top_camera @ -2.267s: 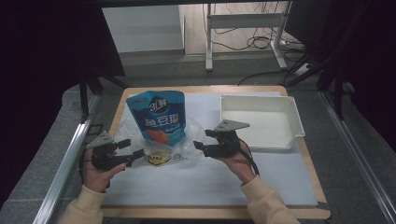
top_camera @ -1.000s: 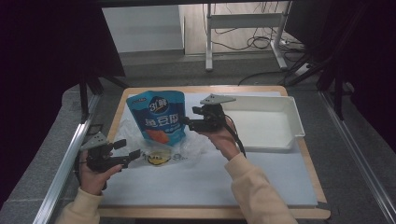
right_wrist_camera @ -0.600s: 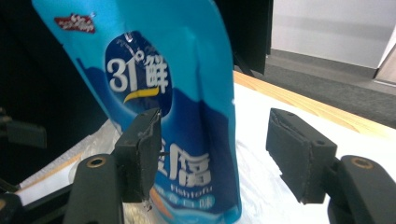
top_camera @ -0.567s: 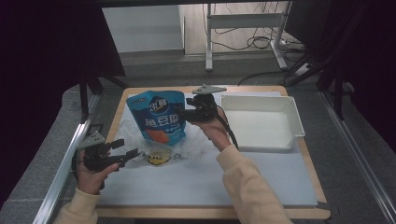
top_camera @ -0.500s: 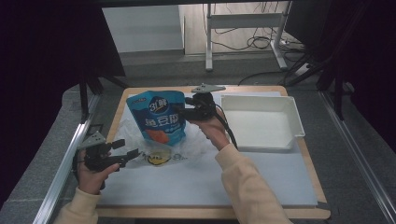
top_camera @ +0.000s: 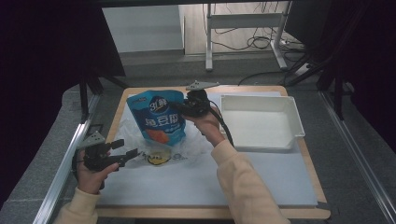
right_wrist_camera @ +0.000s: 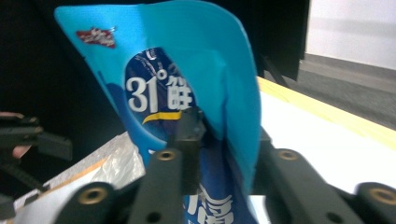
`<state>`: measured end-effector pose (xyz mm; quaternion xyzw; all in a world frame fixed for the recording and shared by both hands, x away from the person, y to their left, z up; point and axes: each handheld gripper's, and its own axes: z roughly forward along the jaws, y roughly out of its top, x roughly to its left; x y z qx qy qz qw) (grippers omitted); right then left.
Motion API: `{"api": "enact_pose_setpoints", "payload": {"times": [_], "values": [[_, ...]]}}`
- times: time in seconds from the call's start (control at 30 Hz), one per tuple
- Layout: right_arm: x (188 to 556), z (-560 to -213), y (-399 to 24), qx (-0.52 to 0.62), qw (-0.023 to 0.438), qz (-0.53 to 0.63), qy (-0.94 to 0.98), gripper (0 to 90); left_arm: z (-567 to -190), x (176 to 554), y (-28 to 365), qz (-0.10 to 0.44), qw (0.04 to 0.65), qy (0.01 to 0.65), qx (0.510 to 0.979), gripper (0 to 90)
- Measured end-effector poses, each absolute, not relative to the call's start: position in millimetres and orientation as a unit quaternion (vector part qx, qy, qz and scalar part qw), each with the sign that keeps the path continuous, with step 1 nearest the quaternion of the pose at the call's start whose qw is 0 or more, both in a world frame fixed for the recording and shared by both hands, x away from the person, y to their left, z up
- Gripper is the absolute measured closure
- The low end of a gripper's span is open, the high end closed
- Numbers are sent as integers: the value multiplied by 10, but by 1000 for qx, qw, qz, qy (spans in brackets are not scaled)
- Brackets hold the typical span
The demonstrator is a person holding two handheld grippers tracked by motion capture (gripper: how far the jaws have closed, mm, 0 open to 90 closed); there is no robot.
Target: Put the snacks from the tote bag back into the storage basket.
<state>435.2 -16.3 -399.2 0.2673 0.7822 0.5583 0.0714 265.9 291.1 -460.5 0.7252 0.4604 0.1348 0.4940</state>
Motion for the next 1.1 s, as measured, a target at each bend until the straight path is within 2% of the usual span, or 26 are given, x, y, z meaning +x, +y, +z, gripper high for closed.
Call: {"api": "enact_pose_setpoints", "payload": {"times": [0.13,0.23,0.63,1.1], "values": [[4372,-4003,-173,233,75,561,791,840,-4607,2663,2920,132,495,462,724,207],[4392,-4016,-178,222,72,566,790,862,-4604,2660,2930,131,496,464,722,207],[4377,-4037,-152,210,57,590,777,884,-4623,2666,2945,129,495,471,719,208],[4224,-3900,-2,203,71,601,770,888,-4659,2685,2944,130,485,475,723,209]]}}
